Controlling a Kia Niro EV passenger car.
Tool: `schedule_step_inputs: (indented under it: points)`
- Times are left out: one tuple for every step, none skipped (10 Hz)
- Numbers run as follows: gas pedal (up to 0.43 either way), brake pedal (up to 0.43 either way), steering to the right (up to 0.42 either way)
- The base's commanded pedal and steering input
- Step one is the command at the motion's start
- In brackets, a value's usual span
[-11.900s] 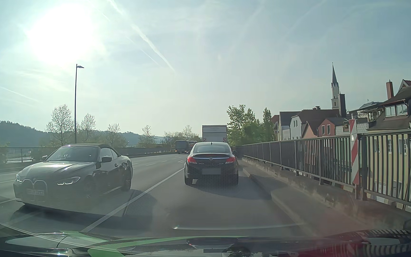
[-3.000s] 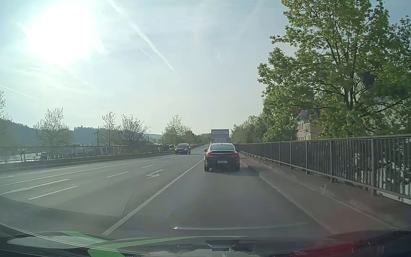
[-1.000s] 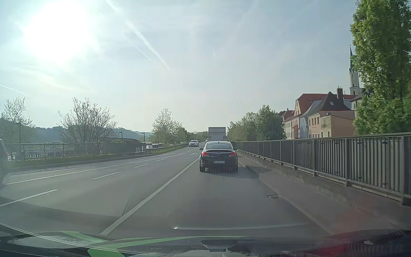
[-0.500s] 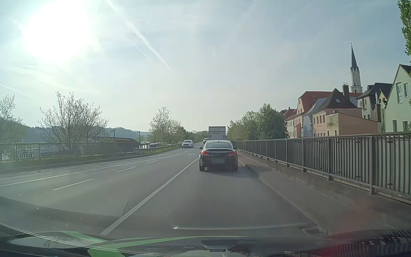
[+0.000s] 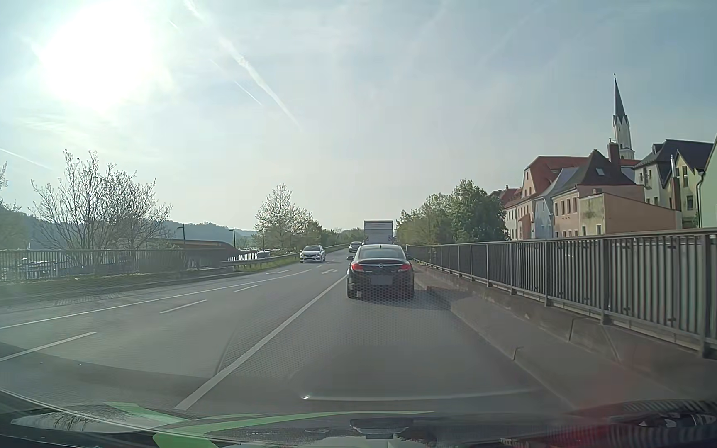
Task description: Follow the waypoints while adhering to traffic rules and regulations
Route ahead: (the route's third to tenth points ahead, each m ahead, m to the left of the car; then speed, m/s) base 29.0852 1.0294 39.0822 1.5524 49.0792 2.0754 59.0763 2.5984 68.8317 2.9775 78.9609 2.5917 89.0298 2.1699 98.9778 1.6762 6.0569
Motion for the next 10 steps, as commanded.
schedule_step_inputs:
  points:
    - [0.000,0.000,0.001]
    - [0.000,0.000,0.001]
    - [0.000,0.000,0.001]
    - [0.000,0.000,0.001]
    - [0.000,0.000,0.001]
    - [0.000,0.000,0.001]
    - [0.039,0.000,0.001]
    - [0.039,0.000,0.001]
    - [0.039,0.000,0.001]
    - [0.039,0.000,0.001]
